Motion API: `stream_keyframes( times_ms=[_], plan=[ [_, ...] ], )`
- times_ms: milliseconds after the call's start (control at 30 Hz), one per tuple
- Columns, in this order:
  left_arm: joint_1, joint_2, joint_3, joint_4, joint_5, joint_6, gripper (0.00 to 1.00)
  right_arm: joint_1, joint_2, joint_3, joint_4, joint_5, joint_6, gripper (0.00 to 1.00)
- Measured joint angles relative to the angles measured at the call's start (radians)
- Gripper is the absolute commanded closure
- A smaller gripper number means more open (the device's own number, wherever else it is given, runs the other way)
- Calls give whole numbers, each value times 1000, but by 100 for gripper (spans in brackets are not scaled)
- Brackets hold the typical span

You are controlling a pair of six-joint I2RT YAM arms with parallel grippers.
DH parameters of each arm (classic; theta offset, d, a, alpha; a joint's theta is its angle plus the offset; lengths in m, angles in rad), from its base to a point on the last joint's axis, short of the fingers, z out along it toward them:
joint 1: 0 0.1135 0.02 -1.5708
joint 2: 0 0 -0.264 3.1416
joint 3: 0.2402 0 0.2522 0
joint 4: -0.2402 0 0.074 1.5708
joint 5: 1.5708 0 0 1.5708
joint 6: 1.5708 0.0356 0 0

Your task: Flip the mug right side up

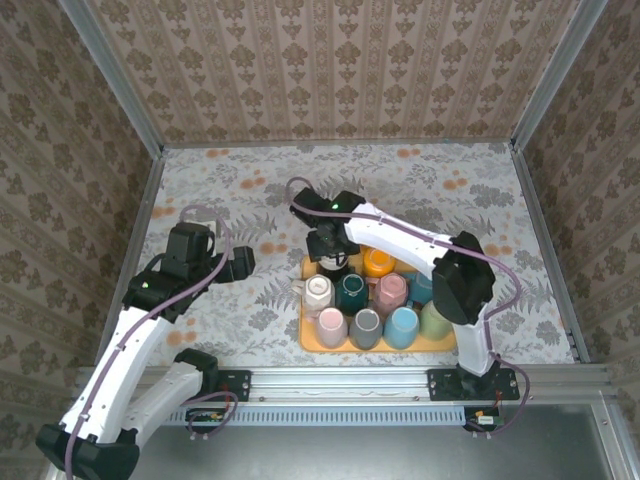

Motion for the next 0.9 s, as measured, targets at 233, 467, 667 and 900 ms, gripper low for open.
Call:
stream_keyframes(
  times_ms=[233,467,667,900],
  plan=[
    [7,32,46,-1,65,-31,0,-46,-274,-69,194,-16,-80,66],
    [26,49,109,97,307,-149,2,-95,-539,-299,532,-89,-198,71],
    [40,49,118,179,477,-226,3,-111,-647,-491,727,-203,-441,71],
    [55,89,202,216,619,-301,7,-84,-689,-565,789,-272,-983,77]
  ],
)
